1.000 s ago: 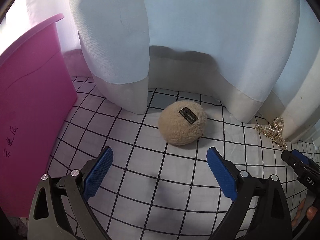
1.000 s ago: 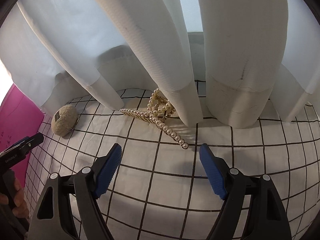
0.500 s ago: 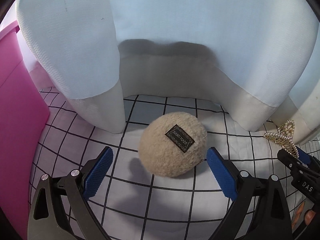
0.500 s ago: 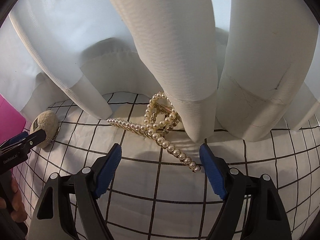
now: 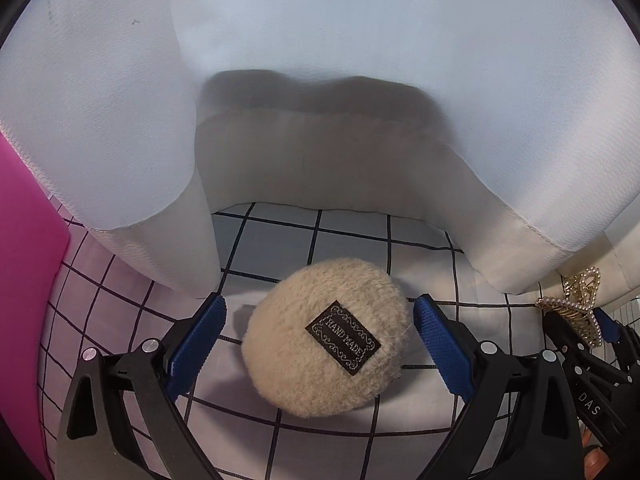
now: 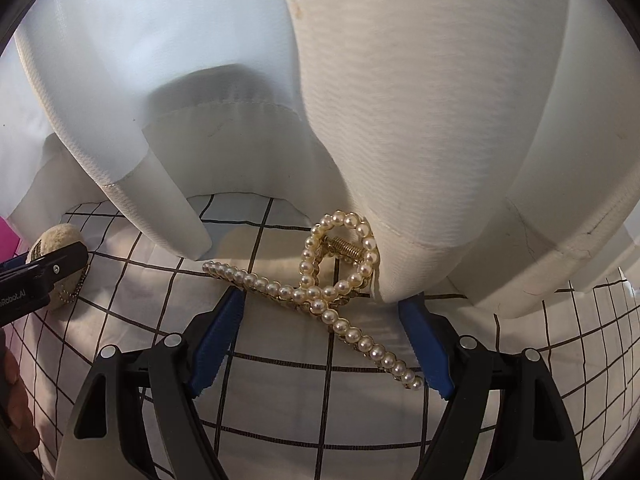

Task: Organize jewelry
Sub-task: 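Grasp the beige fluffy pouch with the left tool while the right tool grasps the pearl clip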

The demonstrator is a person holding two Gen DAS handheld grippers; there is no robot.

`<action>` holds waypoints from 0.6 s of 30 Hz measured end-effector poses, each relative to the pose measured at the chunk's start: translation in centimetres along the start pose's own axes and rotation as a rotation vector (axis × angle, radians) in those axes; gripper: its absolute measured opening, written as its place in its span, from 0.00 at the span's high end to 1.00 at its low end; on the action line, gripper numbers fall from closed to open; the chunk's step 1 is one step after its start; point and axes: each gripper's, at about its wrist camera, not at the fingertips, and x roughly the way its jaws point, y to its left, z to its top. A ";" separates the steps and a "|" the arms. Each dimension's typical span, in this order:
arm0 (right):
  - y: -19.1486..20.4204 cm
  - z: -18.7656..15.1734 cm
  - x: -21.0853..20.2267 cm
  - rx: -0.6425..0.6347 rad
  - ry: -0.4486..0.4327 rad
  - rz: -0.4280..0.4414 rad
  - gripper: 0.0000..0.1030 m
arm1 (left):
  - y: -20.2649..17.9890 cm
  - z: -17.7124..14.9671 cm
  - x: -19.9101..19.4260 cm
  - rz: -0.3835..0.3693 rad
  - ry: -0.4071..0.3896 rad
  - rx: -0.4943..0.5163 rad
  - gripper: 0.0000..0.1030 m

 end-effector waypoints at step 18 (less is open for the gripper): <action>3.7 -3.2 -2.6 -0.088 -0.023 0.065 0.88 | -1.8 -0.7 -0.1 0.036 0.003 0.032 0.43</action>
